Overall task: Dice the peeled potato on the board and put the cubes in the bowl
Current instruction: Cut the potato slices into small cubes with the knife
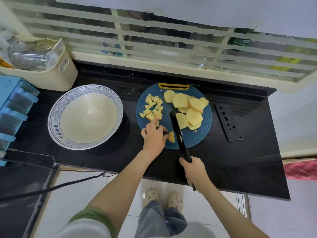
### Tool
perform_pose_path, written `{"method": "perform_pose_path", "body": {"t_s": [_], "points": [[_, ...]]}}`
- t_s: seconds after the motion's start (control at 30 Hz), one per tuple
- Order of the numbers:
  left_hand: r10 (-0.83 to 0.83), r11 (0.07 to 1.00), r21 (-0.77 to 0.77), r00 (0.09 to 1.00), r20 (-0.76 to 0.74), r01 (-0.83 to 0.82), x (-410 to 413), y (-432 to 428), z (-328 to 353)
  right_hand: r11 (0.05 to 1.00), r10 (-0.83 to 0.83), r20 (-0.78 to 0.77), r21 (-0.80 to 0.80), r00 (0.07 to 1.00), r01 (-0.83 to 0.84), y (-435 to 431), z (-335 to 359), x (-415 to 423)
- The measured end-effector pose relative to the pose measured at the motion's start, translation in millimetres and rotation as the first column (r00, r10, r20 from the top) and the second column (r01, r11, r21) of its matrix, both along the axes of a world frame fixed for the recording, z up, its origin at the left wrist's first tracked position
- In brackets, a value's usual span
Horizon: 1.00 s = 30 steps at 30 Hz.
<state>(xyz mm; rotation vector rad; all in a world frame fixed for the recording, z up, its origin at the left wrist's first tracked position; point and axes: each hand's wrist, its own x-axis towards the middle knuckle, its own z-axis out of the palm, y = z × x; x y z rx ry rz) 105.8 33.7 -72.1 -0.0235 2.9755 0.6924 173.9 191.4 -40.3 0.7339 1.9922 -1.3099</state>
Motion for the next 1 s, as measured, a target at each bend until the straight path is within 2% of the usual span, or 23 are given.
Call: {"method": "perform_pose_path", "body": {"t_s": [0.1, 0.2, 0.53, 0.73, 0.8, 0.87, 0.9, 0.97, 1.0], "points": [[0.1, 0.988, 0.114, 0.995, 0.028, -0.102, -3, 7, 3, 0.999, -0.034, -0.009, 0.004, 0.999, 0.034, -11, -4, 4], [0.151, 0.979, 0.132, 0.987, 0.06, -0.158, -7, 11, 5, 0.998, -0.064, -0.02, 0.017, 0.998, 0.064, -19, -7, 6], [0.111, 0.991, 0.083, 0.99, -0.091, -0.104, -3, 11, 12, 0.986, -0.125, -0.105, 0.098, 0.987, 0.136, -24, -2, 5], [0.007, 1.0, -0.021, 0.986, -0.169, -0.011, -16, 19, 23, 0.943, 0.012, -0.232, 0.327, 0.973, 0.067, 0, 8, -4], [0.067, 0.998, 0.014, 0.973, -0.221, -0.065, -23, 26, 29, 0.912, 0.059, -0.244, 0.407, 0.968, 0.047, 9, 11, -9], [0.164, 0.986, 0.089, 0.918, -0.36, -0.141, -28, 33, 37, 0.864, 0.126, -0.222, 0.503, 0.967, 0.004, 18, 14, -13], [0.14, 0.989, 0.1, 0.893, -0.428, -0.107, -30, 36, 43, 0.831, 0.168, -0.206, 0.555, 0.964, -0.027, 23, 16, -14], [-0.092, 0.995, -0.015, 0.867, -0.49, 0.098, -35, 41, 50, 0.735, 0.293, -0.162, 0.668, 0.942, -0.114, 30, 21, -16], [-0.221, 0.975, -0.09, 0.855, -0.469, 0.203, -38, 43, 54, 0.679, 0.36, -0.139, 0.717, 0.922, -0.157, 33, 24, -18]]}}
